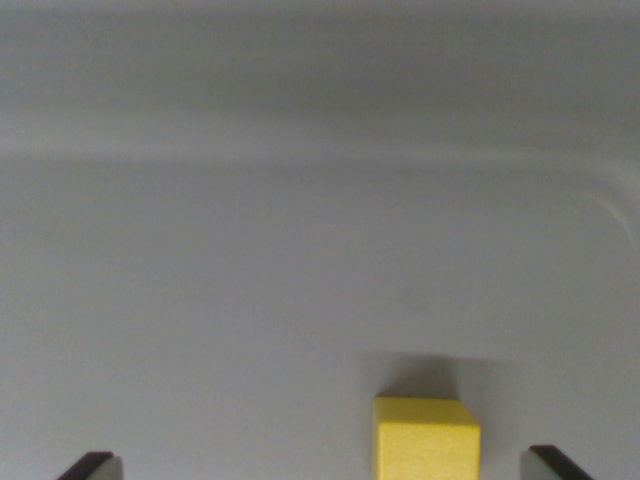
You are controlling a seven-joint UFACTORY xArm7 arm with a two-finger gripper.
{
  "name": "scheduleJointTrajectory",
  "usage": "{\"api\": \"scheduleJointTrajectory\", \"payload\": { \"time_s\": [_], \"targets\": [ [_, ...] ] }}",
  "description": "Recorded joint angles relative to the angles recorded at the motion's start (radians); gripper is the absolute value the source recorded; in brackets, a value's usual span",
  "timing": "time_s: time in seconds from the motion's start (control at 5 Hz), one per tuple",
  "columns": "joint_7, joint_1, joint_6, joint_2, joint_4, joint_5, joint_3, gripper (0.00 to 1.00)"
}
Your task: Pick yellow cube
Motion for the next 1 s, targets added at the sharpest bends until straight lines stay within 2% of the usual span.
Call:
{"api": "scheduleJointTrajectory", "payload": {
  "time_s": [0.2, 0.4, 0.6, 0.8, 1.0],
  "targets": [
    [0.000, 0.0000, 0.000, 0.000, 0.000, 0.0000, 0.000, 0.00],
    [-0.018, -0.0073, -0.045, 0.023, -0.029, 0.0047, -0.004, 0.00],
    [-0.018, -0.0073, -0.045, 0.023, -0.029, 0.0047, -0.004, 0.00],
    [-0.037, -0.0148, -0.091, 0.046, -0.059, 0.0095, -0.007, 0.00],
    [-0.037, -0.0148, -0.091, 0.046, -0.059, 0.0095, -0.007, 0.00]
  ]
}}
